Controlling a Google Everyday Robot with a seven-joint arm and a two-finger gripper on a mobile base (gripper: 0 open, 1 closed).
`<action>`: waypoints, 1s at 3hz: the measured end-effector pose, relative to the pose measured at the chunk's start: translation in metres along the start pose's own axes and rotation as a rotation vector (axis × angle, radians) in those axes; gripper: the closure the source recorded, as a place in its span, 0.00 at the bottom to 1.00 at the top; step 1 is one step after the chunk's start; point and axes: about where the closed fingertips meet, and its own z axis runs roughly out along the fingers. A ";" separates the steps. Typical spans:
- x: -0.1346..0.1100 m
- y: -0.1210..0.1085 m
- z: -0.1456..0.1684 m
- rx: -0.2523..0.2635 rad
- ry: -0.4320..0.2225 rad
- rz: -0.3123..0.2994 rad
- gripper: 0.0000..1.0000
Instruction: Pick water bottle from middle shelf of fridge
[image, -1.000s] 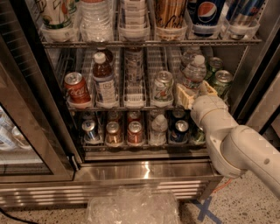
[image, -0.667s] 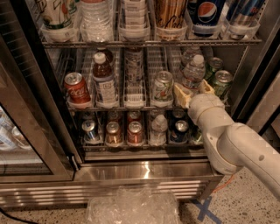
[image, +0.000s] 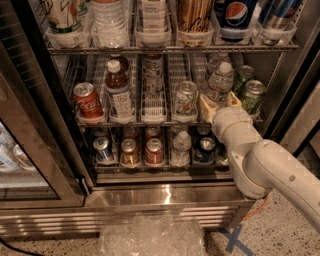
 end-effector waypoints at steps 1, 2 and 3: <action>0.000 0.000 0.000 0.000 0.000 0.000 0.79; -0.012 0.000 0.000 0.013 -0.037 -0.012 0.99; -0.033 -0.002 -0.004 0.043 -0.113 0.012 1.00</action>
Offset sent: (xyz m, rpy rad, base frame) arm -0.0001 0.0016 0.0281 -0.0151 -0.0962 -0.0271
